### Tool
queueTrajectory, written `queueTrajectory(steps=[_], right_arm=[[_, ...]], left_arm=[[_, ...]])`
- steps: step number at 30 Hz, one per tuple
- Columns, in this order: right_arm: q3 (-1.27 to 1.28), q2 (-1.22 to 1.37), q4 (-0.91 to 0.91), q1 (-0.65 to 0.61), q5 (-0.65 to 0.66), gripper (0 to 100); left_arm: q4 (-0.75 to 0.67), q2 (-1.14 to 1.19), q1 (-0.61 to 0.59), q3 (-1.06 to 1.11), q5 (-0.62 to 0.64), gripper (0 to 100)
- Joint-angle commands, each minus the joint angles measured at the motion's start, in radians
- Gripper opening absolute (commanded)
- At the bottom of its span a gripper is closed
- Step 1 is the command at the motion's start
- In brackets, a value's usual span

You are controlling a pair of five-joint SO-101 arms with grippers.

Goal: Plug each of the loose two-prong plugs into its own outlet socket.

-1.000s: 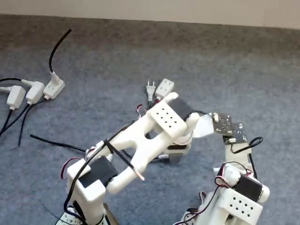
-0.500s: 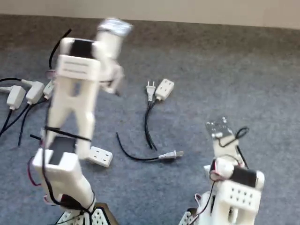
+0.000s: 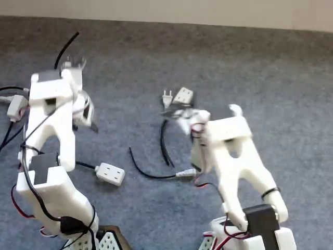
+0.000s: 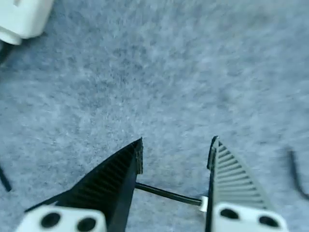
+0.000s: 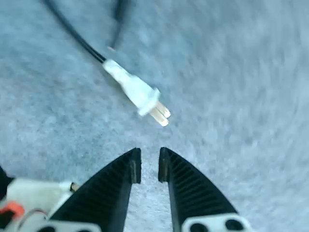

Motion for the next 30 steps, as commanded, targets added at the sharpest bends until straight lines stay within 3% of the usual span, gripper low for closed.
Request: queueTrajectory(steps=[1, 7, 12, 16, 19, 30], right_arm=[[-0.082, -0.001, 0.099, -0.120, 0.150, 7.7], [-0.145, 0.012, 0.105, -0.193, 0.350, 7.7], [-0.067, 0.010, 0.018, -0.209, 0.413, 15.0], [0.036, 0.010, -0.151, -0.209, 0.377, 23.3], [0.143, 0.010, -0.254, -0.214, 0.365, 23.5], [0.308, 0.010, -0.395, -0.214, 0.364, 23.5]], left_arm=[[-0.150, -0.021, -0.107, 0.150, -0.117, 23], [-0.262, -0.019, -0.254, 0.318, -0.328, 23], [-0.391, -0.030, -0.325, 0.455, -0.370, 23], [-0.531, -0.070, -0.349, 0.581, -0.373, 23], [-0.651, -0.101, -0.355, 0.657, -0.374, 23], [-0.720, -0.081, -0.414, 0.670, -0.422, 23]])
